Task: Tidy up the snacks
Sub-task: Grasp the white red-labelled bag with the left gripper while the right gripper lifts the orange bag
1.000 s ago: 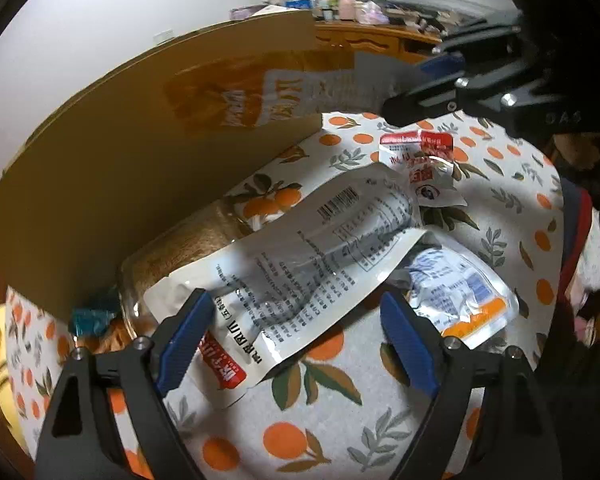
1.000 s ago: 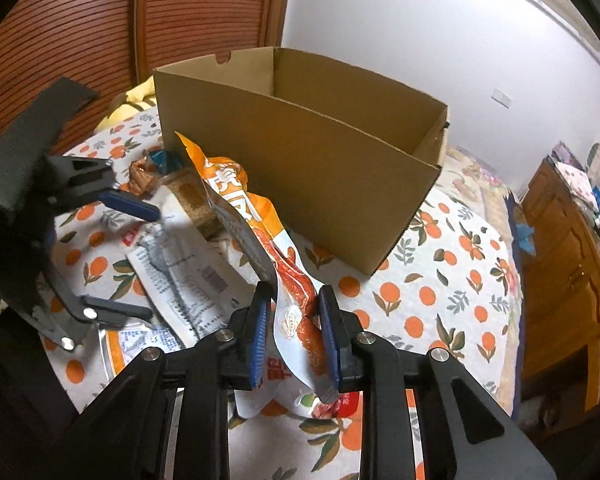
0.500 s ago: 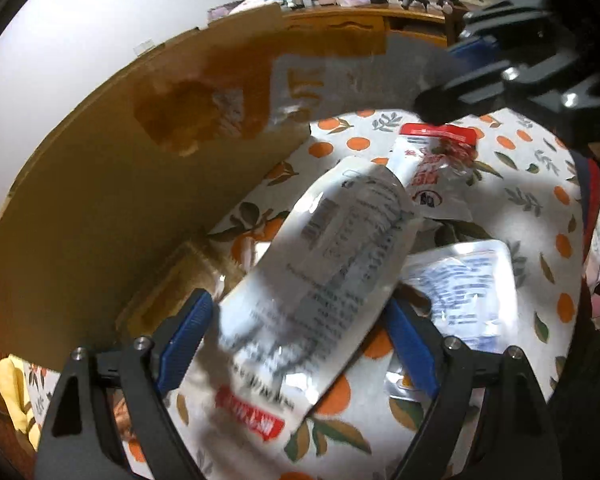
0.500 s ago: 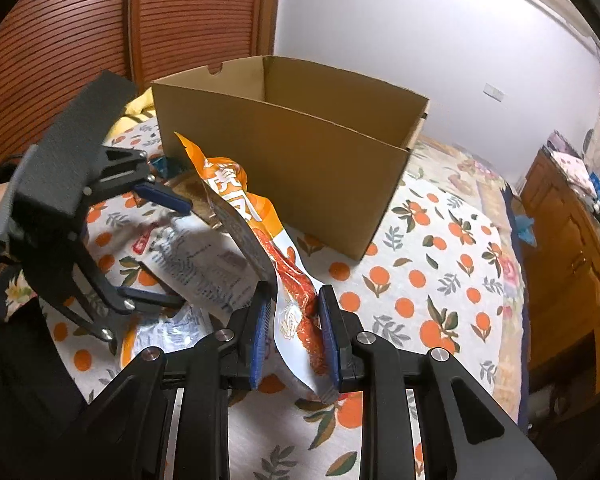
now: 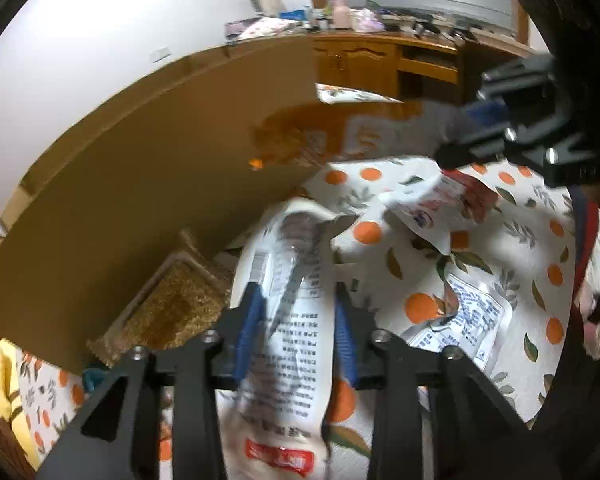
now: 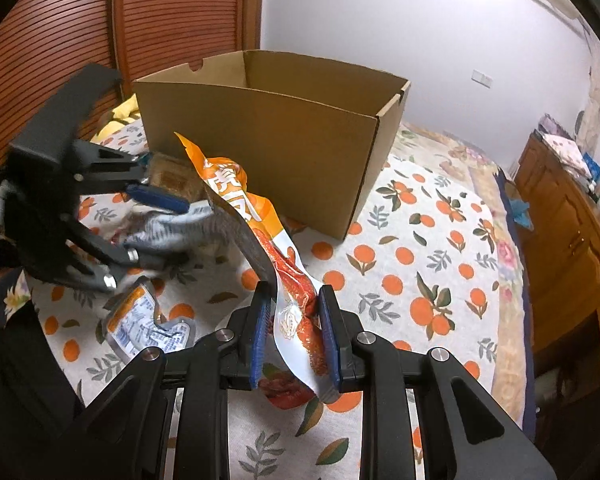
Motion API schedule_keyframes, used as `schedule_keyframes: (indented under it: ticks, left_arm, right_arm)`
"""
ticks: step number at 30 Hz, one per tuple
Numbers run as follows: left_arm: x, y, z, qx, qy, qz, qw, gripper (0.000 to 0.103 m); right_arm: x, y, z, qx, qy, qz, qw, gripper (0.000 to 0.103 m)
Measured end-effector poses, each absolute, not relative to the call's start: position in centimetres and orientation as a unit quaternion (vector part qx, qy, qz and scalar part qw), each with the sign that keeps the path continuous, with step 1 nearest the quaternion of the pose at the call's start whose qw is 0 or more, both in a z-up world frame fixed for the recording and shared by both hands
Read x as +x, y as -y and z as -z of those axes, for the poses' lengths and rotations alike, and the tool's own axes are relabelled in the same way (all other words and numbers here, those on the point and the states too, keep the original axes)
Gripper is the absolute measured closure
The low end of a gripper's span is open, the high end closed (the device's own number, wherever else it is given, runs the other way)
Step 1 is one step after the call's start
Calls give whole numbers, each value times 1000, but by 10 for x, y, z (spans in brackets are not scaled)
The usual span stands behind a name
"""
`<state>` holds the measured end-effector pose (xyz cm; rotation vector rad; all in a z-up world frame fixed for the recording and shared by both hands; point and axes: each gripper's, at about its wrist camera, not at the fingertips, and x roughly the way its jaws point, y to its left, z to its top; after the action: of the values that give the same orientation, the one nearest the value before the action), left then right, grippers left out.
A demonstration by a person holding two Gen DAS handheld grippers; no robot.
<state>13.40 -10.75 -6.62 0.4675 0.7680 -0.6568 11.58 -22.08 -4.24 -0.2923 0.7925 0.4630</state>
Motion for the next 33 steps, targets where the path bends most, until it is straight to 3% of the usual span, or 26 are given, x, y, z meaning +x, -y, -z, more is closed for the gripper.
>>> schedule_keyframes:
  ticks: [8, 13, 15, 18, 20, 22, 23, 33]
  left_arm:
    - [125, 89, 53, 215, -356, 309, 856, 81]
    - [138, 103, 64, 223, -370, 306, 848, 73]
    - [143, 104, 70, 229, -385, 302, 842, 61]
    - [146, 104, 78, 229, -389, 293, 843, 58]
    - [144, 104, 77, 224, -388, 294, 844, 63]
    - [142, 101, 72, 210, -384, 300, 847, 74]
    - [141, 99, 69, 208, -382, 299, 849, 87]
    - [129, 83, 49, 198, -358, 291, 865, 93]
  right_arm:
    - [117, 216, 47, -137, -383, -225, 885, 80]
    - [118, 217, 47, -135, -383, -225, 886, 80]
    - [118, 218, 47, -132, -383, -225, 886, 80]
    - [117, 218, 47, -130, -383, -225, 886, 80]
    - [117, 218, 48, -130, -384, -225, 886, 80]
    - [117, 218, 48, -131, -385, -225, 886, 80]
    - [117, 218, 48, -130, -384, -225, 886, 80]
    - [117, 215, 51, -129, -387, -226, 885, 80]
